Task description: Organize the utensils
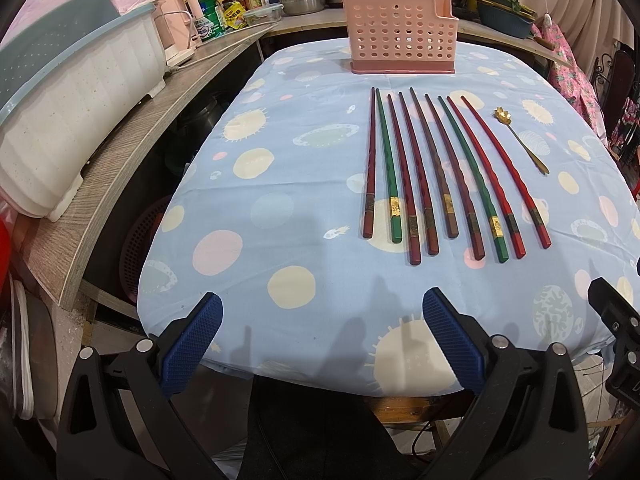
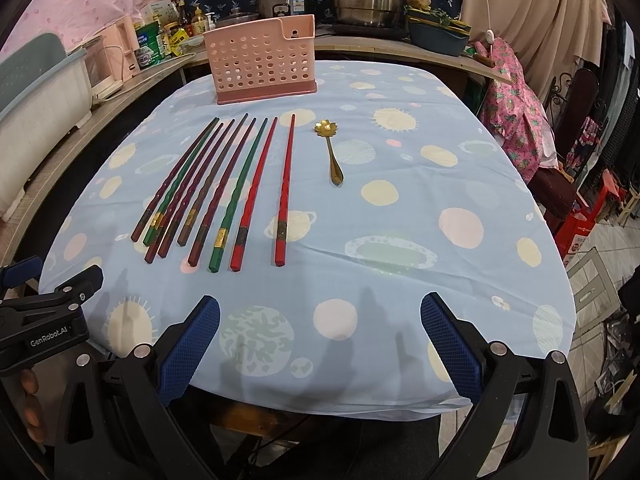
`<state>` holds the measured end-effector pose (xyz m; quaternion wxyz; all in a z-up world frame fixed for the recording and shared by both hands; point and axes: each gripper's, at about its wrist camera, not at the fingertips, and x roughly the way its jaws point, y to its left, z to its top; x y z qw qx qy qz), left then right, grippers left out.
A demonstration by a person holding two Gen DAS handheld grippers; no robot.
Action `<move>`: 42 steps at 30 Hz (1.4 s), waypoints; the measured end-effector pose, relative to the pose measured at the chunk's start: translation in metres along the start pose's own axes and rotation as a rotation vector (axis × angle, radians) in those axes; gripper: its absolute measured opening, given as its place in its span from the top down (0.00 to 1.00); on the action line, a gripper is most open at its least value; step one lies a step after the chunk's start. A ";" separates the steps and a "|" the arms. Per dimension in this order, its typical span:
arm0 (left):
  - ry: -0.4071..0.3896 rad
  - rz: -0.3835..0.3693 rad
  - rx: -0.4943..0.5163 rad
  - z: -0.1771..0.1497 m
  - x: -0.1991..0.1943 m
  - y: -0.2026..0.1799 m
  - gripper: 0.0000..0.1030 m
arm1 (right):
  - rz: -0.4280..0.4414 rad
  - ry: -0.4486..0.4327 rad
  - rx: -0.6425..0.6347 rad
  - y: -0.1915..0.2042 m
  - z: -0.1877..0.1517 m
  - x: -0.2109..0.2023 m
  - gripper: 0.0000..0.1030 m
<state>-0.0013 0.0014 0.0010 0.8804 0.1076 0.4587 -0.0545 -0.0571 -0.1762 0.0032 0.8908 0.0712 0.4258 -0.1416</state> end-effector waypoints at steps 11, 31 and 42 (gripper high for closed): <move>0.012 -0.001 -0.003 0.003 0.006 0.001 0.07 | -0.009 -0.004 -0.004 0.002 0.004 0.006 0.07; 0.026 -0.066 -0.092 0.045 0.070 0.018 0.07 | -0.022 -0.044 0.002 -0.006 0.049 0.056 0.07; 0.054 -0.105 -0.093 0.059 0.092 0.011 0.32 | -0.010 -0.035 -0.006 -0.001 0.078 0.086 0.15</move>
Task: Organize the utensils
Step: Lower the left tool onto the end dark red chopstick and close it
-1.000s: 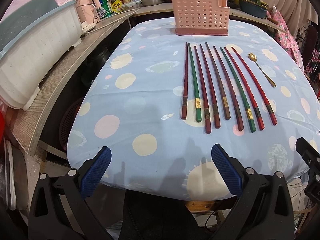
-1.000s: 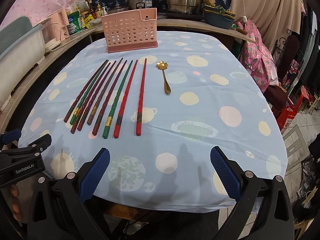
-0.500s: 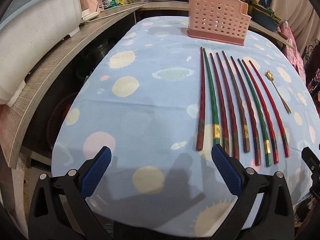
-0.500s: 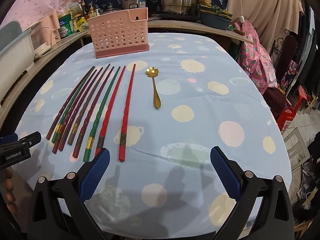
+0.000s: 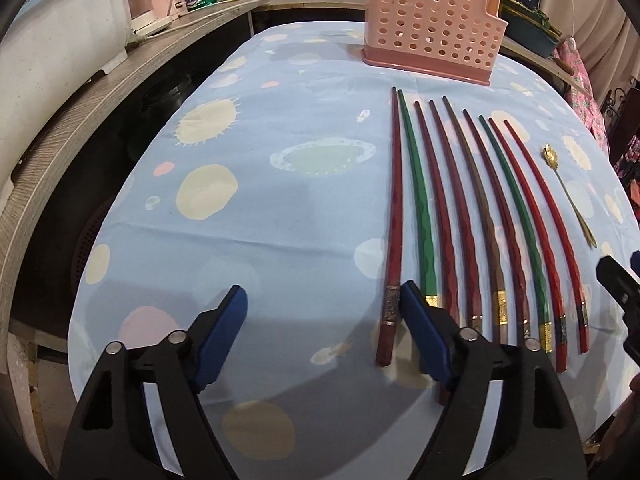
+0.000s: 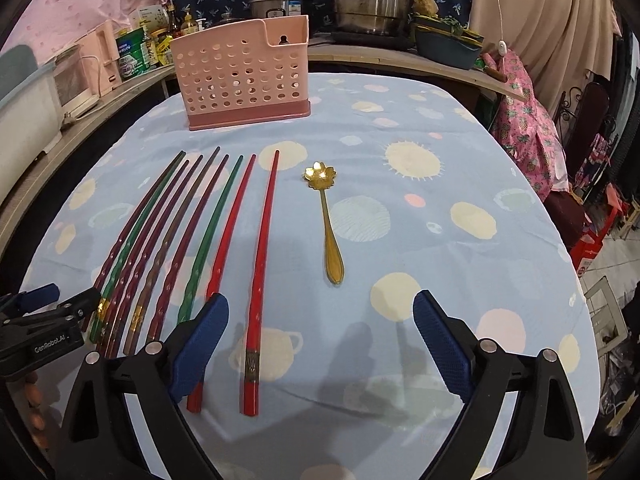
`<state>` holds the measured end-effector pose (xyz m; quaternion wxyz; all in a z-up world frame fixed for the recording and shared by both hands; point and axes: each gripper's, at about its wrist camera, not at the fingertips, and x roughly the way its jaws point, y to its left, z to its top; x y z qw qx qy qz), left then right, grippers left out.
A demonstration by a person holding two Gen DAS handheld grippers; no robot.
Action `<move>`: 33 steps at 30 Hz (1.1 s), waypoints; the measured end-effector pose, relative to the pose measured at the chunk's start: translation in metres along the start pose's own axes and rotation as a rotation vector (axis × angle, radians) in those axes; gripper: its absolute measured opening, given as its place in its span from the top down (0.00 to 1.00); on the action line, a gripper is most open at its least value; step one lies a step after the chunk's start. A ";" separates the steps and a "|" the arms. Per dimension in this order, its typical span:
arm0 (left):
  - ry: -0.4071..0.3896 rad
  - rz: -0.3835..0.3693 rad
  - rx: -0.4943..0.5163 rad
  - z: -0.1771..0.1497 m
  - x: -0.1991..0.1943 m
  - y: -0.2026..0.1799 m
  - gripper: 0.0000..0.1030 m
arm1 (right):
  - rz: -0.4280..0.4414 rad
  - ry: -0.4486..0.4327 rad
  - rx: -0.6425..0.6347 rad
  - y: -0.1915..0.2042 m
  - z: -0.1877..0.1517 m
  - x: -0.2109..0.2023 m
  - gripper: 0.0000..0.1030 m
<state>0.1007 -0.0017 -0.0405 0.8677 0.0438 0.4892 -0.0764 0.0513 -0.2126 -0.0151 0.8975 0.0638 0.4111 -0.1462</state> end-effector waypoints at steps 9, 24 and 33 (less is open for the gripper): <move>0.007 -0.026 0.022 0.005 -0.003 -0.010 0.66 | 0.030 0.023 0.032 -0.006 0.023 0.025 0.36; 0.016 -0.028 0.019 0.006 -0.003 -0.013 0.69 | 0.059 0.068 0.055 -0.011 0.025 0.047 0.57; 0.020 -0.044 0.014 0.005 -0.004 -0.011 0.90 | 0.040 0.072 0.065 -0.022 0.023 0.045 0.83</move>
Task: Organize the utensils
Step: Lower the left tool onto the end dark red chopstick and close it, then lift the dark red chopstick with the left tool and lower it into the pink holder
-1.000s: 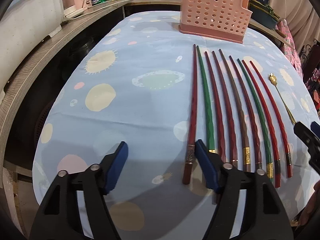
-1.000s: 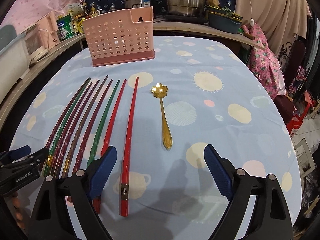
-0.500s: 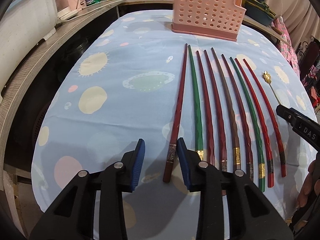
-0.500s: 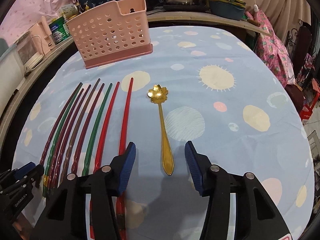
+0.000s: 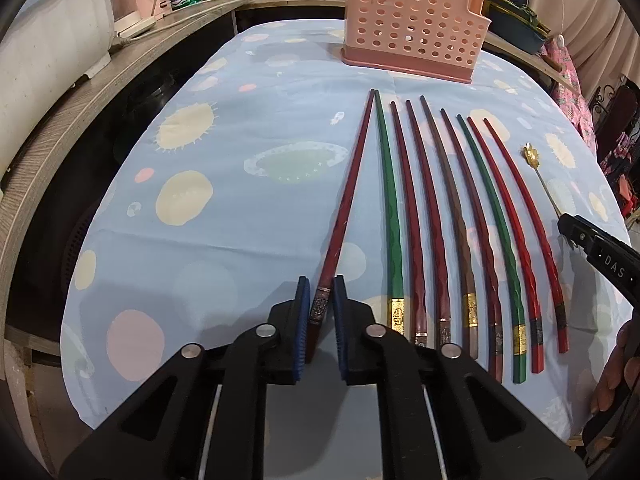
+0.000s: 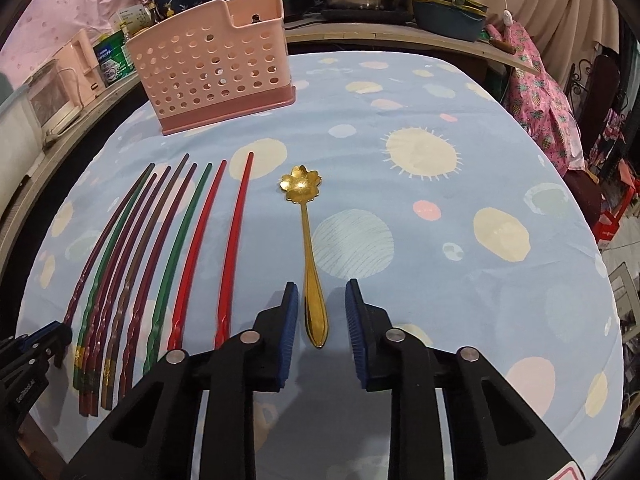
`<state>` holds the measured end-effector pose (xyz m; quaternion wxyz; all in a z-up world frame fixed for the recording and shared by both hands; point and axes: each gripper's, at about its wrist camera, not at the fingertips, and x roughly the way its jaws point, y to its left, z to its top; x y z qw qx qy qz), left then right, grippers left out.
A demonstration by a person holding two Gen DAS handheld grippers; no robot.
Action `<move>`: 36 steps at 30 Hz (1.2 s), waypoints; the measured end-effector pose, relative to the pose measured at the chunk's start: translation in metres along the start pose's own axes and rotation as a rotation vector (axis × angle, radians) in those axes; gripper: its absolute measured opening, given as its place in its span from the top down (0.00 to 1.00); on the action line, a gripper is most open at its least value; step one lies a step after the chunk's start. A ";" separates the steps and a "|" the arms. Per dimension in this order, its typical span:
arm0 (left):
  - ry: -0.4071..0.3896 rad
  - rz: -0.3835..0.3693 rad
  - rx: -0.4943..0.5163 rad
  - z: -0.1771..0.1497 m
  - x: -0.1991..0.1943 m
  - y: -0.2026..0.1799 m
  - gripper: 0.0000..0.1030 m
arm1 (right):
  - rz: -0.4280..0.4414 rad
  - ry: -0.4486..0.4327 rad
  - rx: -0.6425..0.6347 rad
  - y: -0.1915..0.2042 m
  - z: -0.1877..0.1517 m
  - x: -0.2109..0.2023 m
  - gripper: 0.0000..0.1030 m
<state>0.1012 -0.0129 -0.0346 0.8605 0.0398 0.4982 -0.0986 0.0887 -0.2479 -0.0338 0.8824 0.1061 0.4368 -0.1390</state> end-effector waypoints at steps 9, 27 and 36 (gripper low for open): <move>-0.002 -0.007 -0.003 -0.002 -0.001 0.000 0.90 | 0.039 -0.032 0.020 -0.007 -0.002 -0.012 0.71; -0.003 -0.035 -0.004 -0.004 -0.006 0.000 0.93 | 0.018 -0.009 -0.023 -0.011 -0.011 -0.012 0.89; -0.094 -0.039 -0.011 0.015 -0.045 0.004 0.93 | 0.054 -0.087 0.004 -0.016 0.007 -0.048 0.89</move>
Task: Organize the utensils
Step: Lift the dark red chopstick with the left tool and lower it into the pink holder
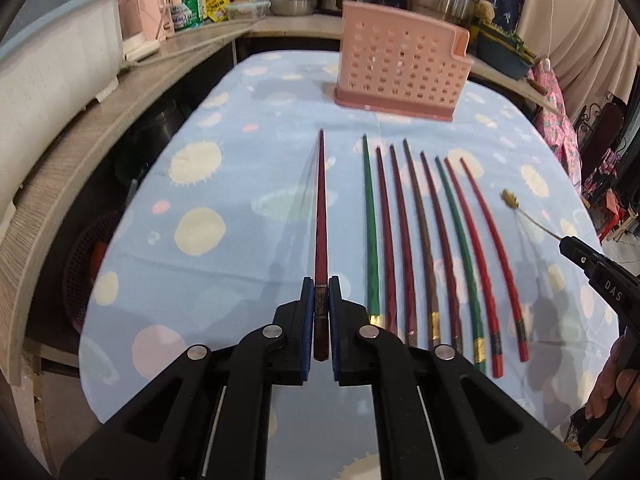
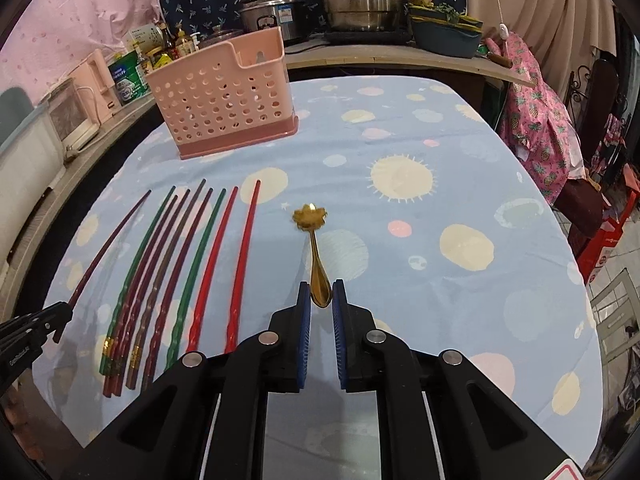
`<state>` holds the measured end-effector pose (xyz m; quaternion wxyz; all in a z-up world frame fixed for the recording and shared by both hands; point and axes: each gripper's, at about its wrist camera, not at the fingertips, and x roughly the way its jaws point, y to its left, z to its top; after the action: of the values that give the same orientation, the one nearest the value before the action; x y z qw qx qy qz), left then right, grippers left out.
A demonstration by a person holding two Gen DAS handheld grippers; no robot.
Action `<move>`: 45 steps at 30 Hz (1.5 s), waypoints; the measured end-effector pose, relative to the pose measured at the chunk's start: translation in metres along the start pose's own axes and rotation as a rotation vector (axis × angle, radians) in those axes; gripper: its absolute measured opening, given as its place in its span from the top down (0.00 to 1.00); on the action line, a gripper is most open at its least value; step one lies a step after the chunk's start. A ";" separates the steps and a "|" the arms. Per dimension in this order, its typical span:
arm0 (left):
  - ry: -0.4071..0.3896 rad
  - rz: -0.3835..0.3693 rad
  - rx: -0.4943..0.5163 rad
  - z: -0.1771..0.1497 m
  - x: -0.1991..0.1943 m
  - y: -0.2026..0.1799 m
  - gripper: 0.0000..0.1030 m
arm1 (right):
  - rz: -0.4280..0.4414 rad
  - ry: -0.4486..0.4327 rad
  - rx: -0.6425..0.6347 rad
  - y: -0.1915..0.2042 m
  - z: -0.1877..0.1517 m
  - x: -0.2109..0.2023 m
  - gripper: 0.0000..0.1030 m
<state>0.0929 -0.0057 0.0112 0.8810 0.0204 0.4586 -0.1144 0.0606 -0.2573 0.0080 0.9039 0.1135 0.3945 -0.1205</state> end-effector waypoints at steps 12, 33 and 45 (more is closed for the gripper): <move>-0.137 0.009 -0.049 0.060 -0.038 0.013 0.93 | 0.019 -0.095 0.032 -0.011 0.043 -0.028 0.90; -0.349 -0.018 -0.062 0.179 -0.094 0.008 0.93 | 0.078 -0.184 0.023 -0.005 0.102 -0.044 0.98; -0.567 -0.058 -0.095 0.291 -0.140 -0.014 0.93 | 0.128 -0.323 0.009 0.022 0.221 -0.035 0.98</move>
<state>0.2456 -0.0349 0.2945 0.9704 -0.0668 0.1992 -0.1189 0.1962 -0.2990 0.1826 0.9609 0.1215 0.2355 -0.0810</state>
